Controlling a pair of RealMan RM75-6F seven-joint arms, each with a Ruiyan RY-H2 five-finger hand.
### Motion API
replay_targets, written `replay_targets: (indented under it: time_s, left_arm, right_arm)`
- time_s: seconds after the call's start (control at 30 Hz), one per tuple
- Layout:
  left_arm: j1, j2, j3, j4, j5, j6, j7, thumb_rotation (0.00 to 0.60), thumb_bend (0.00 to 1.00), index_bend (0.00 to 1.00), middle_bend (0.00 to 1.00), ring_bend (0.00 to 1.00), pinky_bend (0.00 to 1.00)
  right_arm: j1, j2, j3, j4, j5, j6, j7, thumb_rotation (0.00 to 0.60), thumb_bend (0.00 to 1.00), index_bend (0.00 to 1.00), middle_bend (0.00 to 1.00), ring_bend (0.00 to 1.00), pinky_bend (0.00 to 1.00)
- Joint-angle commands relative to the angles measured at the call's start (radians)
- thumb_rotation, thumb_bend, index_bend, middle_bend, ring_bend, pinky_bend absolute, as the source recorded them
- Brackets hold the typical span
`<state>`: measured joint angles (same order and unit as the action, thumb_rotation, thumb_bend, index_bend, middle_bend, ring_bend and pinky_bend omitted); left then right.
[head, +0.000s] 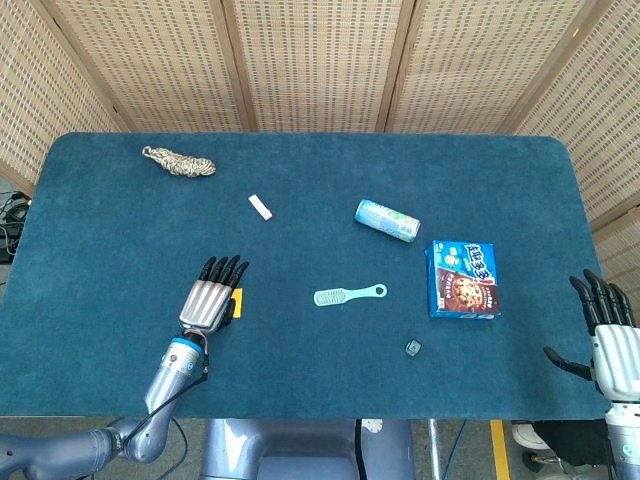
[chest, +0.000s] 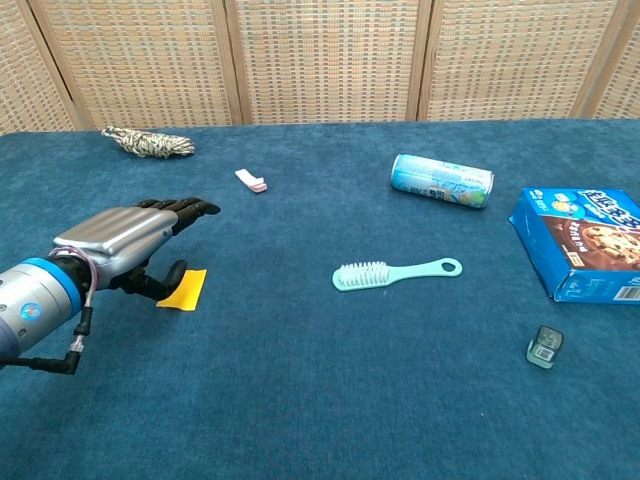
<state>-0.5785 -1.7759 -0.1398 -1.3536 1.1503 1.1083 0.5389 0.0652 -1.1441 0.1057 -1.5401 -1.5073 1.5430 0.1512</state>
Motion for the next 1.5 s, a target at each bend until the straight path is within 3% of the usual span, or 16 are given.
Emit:
replay_targets:
  time_s: [0.03,0.17,0.27,0.43,0.77,1.5]
  left_arm:
    - [0.006,0.011,0.008,-0.012,0.003,0.000,-0.006,0.600,0.55,0.00,0.00,0.00,0.00]
    - [0.010,0.016,0.012,-0.014,0.008,0.010,-0.001,0.600,0.36,0.05,0.00,0.00,0.00]
    - [0.012,0.015,0.011,-0.012,0.009,0.019,-0.001,0.600,0.31,0.12,0.00,0.00,0.00]
    - [0.011,0.008,0.014,0.000,0.010,0.022,0.015,0.600,0.30,0.20,0.00,0.00,0.00]
    - [0.016,0.005,0.028,0.002,0.017,0.025,0.019,0.600,0.30,0.24,0.00,0.00,0.00]
    - [0.030,-0.030,0.034,0.067,0.041,0.040,0.006,0.600,0.23,0.26,0.00,0.00,0.00]
  right_arm:
    - [0.000,0.000,0.000,0.000,0.001,-0.001,0.000,0.600,0.00,0.00,0.00,0.00,0.00]
    - [0.001,-0.001,0.000,0.000,0.001,-0.001,-0.002,0.600,0.00,0.00,0.00,0.00,0.00]
    - [0.000,-0.001,0.000,-0.001,0.000,0.001,-0.003,0.600,0.00,0.00,0.00,0.00,0.00]
    - [0.000,-0.001,0.000,0.000,0.000,0.002,-0.001,0.600,0.00,0.00,0.00,0.00,0.00]
    - [0.000,-0.001,0.001,0.001,0.003,0.000,0.001,0.600,0.00,0.00,0.00,0.00,0.00]
    - [-0.001,-0.005,0.000,0.000,-0.002,0.006,0.004,0.600,0.00,0.00,0.00,0.00,0.00]
